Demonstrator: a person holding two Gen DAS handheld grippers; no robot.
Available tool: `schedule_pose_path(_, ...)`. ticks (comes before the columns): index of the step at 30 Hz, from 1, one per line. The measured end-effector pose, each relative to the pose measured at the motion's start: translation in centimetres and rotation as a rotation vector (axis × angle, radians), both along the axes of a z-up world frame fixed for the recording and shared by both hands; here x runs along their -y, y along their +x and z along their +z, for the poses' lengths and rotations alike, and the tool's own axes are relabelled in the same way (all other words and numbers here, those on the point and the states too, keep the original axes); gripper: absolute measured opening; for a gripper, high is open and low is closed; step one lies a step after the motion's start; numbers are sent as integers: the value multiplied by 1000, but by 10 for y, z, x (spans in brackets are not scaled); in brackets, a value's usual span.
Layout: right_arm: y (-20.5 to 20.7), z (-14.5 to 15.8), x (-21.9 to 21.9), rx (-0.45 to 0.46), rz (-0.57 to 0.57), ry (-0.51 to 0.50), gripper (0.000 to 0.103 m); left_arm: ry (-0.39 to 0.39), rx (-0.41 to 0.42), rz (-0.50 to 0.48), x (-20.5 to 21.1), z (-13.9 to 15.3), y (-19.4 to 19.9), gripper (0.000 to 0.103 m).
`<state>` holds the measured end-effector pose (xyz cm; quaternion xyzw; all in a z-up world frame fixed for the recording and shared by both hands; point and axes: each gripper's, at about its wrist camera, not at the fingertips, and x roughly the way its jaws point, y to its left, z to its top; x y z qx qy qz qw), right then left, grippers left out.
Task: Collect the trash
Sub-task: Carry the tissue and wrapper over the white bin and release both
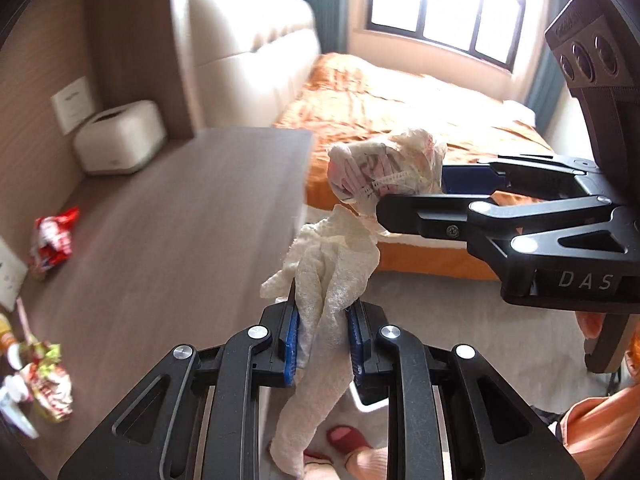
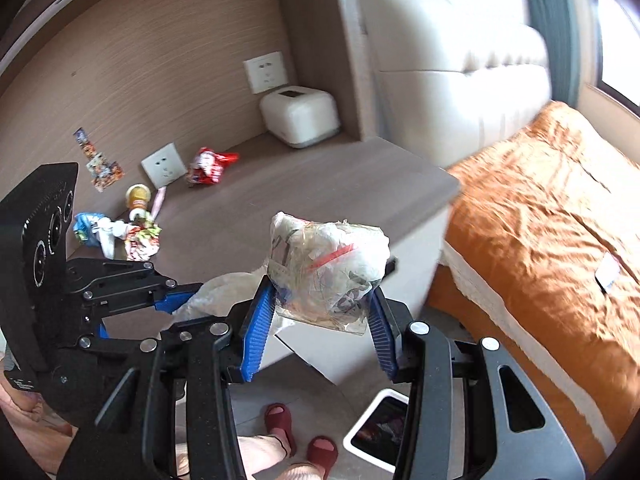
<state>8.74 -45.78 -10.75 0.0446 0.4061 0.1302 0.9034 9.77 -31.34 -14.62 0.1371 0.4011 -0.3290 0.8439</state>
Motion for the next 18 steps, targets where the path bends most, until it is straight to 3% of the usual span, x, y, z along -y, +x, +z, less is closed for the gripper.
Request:
schedule_pose_path(9,-40,-31,61,-92,-190,7,46,58,-91,-208,72,-50,-24,20)
schedule_pose_path(18,-53,-102,94,-236,-313,29,47,123,-215,-328,113,-135,-34,20)
